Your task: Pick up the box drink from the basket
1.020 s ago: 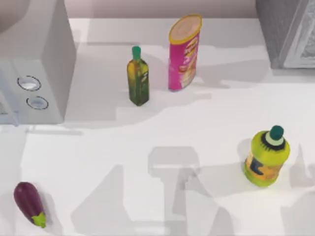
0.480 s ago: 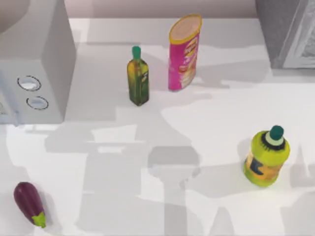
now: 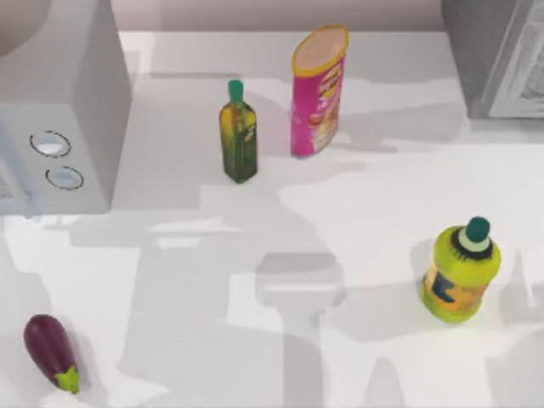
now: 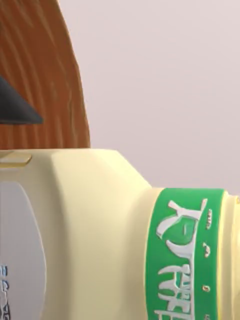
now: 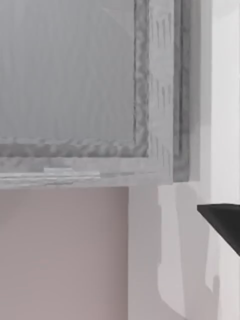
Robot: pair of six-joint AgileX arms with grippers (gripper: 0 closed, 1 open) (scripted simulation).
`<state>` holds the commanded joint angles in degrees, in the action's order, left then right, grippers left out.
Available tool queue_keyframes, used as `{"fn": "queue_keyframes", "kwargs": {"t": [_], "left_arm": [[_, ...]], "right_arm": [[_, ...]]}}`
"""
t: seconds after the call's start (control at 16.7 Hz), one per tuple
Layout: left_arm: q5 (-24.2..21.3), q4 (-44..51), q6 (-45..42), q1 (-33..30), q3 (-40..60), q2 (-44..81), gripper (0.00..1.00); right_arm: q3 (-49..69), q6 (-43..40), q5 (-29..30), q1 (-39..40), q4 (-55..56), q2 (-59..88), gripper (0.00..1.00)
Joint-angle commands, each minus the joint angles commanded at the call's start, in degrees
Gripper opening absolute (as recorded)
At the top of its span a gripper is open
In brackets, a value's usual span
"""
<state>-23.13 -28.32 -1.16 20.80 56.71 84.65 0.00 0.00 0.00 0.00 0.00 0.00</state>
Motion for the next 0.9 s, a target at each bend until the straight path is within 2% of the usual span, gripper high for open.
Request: {"fn": "queue_keyframes", "kwargs": {"t": [0.9], "left_arm": [[2.9, 0.0, 0.2, -2.9, 9.8, 11.0, 1.00]], "right_arm": [[0.0, 0.0, 0.0, 0.0, 0.0, 0.0, 1.00]]}}
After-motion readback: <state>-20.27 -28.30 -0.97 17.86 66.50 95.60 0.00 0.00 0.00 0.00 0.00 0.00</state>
